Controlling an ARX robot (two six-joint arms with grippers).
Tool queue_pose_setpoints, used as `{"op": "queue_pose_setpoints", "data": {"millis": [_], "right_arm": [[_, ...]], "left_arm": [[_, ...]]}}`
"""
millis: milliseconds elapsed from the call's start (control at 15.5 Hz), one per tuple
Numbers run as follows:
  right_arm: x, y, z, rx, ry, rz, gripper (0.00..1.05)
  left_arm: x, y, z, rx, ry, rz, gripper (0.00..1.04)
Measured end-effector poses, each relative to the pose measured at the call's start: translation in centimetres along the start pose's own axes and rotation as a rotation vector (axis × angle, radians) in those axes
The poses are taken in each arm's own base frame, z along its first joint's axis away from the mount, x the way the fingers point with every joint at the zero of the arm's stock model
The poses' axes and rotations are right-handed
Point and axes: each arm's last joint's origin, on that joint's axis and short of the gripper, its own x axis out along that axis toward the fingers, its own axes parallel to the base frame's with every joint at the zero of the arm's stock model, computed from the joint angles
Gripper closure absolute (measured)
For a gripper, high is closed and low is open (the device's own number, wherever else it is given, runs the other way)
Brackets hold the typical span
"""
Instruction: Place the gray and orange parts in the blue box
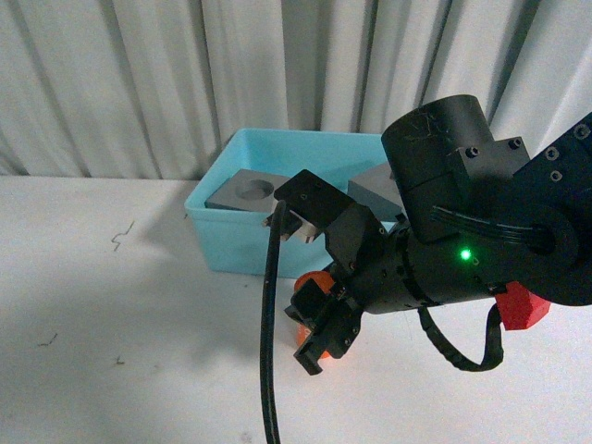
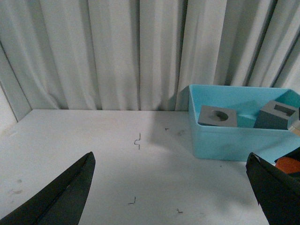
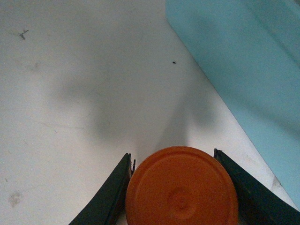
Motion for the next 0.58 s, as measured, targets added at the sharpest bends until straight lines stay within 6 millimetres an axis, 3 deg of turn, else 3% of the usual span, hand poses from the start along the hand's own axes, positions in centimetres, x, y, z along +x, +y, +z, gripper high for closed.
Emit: {"op": "queue_pose_setpoints", "data": {"millis": [65,129,194,452,581], "right_arm": [[-1.7,0.2,0.9,0.025,-0.064,-0.031,0.57],[-9.5,-1.5,6.3,0.108,-0.363,-0.205,0.57],[-13.6,-4.7,8.1,0.187,-0.483,-0.391,0.57],[-12.9,-6.6,7.3,0.243,-0.449,-0.476,0.57],[-9.7,-7.7,5.8,0.304,-0.368,-0.485,0.57]], "left_arm": [[0.0,0.0,0.0,0.0,0.0,0.0,0.07],[0.0,0.0,0.0,0.0,0.0,0.0,0.07],[0.0,0.0,0.0,0.0,0.0,0.0,0.07],[0.0,0.0,0.0,0.0,0.0,0.0,0.07],[0.0,0.0,0.0,0.0,0.0,0.0,0.07]]}}
